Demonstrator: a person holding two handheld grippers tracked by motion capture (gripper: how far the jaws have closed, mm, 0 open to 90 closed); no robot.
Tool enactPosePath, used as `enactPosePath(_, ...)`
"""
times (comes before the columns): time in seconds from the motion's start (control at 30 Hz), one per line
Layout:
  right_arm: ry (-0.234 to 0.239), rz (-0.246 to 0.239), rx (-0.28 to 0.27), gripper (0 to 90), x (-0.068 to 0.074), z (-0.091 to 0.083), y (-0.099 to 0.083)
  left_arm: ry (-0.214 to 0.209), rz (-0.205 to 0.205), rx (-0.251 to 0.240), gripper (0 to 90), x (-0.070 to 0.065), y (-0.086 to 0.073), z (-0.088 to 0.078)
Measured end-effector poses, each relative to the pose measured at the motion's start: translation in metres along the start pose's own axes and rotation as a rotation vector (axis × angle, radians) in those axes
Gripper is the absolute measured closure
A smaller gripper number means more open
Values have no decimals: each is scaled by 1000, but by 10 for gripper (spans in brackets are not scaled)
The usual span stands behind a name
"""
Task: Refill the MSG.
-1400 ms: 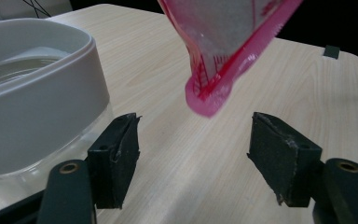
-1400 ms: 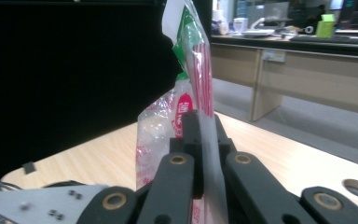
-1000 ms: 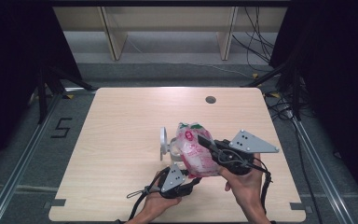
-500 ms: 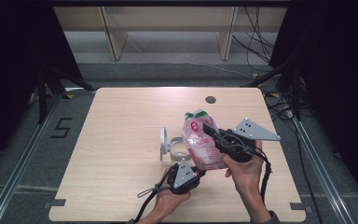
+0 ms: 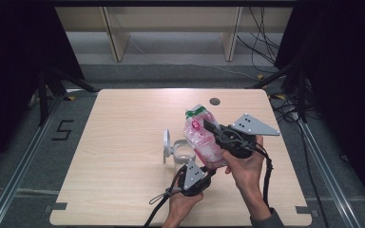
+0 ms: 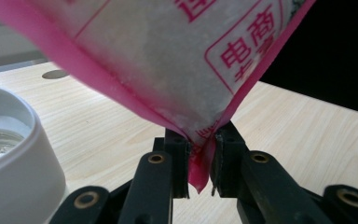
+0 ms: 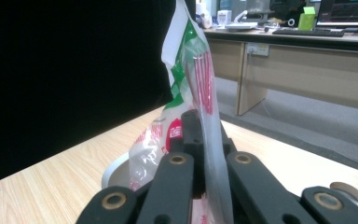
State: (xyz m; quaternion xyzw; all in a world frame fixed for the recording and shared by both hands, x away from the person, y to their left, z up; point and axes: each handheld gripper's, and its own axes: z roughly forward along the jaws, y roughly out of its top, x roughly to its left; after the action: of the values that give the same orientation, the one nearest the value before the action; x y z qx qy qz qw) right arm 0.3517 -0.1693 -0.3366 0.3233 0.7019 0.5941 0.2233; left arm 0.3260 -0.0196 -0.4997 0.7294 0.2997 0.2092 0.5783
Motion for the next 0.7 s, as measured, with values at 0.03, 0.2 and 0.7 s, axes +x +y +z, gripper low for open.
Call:
enactPosePath(0.03, 0, -28, -11, 900, -2, 2, 0, 8, 4, 13, 786, 0, 0, -1)
enactPosePath(0.2, 3, 10, 1, 900, 0, 6, -1, 2, -14, -11, 786, 0, -1, 3)
enactPosePath(0.7, 9, 25, 3, 900, 1, 17, -3, 12, -69, -34, 788, -10, -3, 8)
